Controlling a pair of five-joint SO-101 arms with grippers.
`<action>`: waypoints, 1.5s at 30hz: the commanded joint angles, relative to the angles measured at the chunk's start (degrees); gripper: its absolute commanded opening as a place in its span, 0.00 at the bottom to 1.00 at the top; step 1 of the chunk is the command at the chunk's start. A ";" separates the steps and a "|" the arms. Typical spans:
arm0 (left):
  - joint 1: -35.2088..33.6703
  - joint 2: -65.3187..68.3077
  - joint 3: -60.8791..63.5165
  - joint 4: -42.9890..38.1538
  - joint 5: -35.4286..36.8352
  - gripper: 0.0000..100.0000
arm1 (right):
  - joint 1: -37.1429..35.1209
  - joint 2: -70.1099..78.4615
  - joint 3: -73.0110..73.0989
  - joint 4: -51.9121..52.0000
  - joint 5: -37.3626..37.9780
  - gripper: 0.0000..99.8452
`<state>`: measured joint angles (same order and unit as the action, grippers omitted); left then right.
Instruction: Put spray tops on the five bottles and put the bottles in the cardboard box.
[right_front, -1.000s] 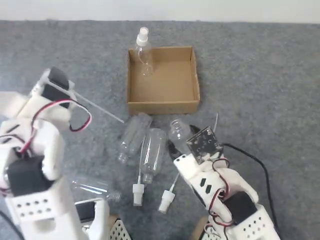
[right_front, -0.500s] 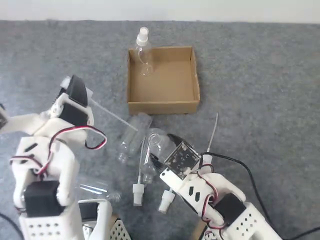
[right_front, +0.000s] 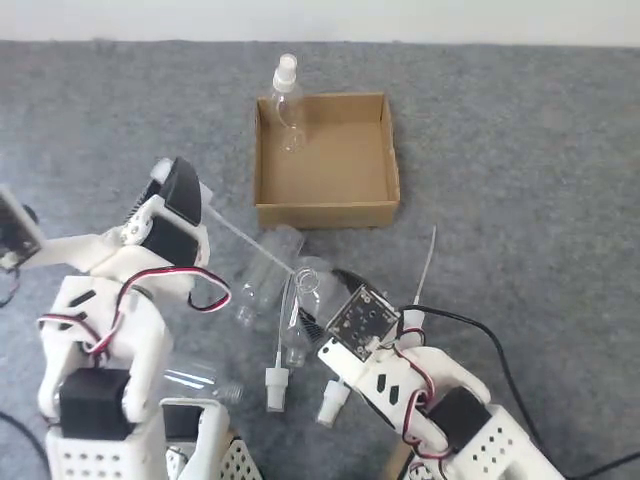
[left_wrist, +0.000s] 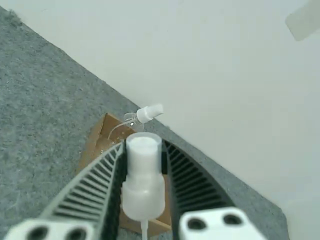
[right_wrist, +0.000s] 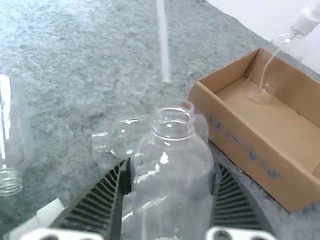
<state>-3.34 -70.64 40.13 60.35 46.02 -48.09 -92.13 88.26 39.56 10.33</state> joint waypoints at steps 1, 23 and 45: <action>0.09 -0.62 0.75 -1.85 -0.97 0.01 | -1.54 -1.10 -0.70 -1.63 0.79 0.13; 10.73 -0.70 10.07 -3.78 -5.10 0.01 | -1.36 -1.10 -0.88 -1.71 0.70 0.13; 18.90 -0.79 14.99 -3.43 -8.97 0.01 | 1.36 -1.19 -1.05 -1.63 0.18 0.13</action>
<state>15.21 -70.64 55.43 58.24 37.58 -48.70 -92.13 88.26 39.21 10.51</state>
